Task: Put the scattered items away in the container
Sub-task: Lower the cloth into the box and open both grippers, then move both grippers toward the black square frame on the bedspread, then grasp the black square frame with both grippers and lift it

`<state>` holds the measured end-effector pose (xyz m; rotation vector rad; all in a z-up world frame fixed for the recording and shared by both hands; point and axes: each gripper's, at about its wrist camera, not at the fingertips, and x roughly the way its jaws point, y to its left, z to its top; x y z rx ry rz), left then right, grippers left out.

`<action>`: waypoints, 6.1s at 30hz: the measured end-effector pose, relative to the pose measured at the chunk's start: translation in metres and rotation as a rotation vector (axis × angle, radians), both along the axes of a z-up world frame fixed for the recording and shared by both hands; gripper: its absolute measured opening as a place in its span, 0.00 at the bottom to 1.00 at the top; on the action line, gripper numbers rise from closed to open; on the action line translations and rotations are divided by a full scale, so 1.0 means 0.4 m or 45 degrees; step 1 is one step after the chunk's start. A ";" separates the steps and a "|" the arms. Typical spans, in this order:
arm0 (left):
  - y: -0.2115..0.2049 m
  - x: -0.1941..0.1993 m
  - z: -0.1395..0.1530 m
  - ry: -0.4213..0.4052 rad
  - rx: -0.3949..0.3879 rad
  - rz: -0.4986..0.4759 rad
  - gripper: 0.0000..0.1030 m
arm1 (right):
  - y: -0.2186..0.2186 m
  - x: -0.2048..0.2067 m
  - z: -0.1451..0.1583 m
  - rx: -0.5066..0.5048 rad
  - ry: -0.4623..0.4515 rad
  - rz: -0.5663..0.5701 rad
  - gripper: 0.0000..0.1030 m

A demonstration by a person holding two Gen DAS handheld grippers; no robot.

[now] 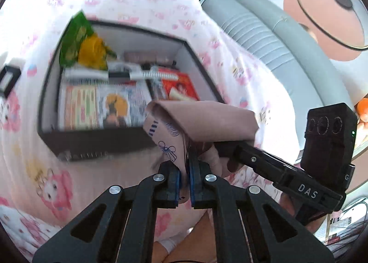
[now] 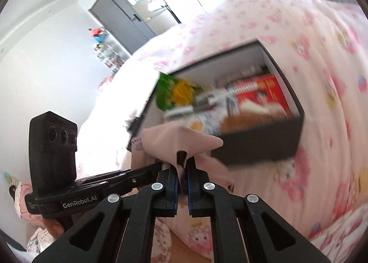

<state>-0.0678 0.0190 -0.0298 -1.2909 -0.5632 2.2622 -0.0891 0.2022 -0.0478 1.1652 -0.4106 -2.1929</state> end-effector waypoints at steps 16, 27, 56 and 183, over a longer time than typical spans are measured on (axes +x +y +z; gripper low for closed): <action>-0.036 -0.239 0.093 0.083 -0.103 0.135 0.03 | -0.120 -0.194 0.112 -0.012 0.143 -0.028 0.04; -0.073 -0.254 0.104 0.088 -0.103 0.148 0.03 | -0.175 -0.222 0.244 -0.086 0.292 0.044 0.04; -0.052 -0.228 0.126 -0.002 -0.449 0.256 0.03 | -0.079 -0.200 0.003 0.070 -0.114 -0.058 0.05; -0.755 -0.212 -0.290 -0.338 0.049 0.566 0.33 | -0.864 -0.194 -0.209 0.290 -0.262 0.225 0.10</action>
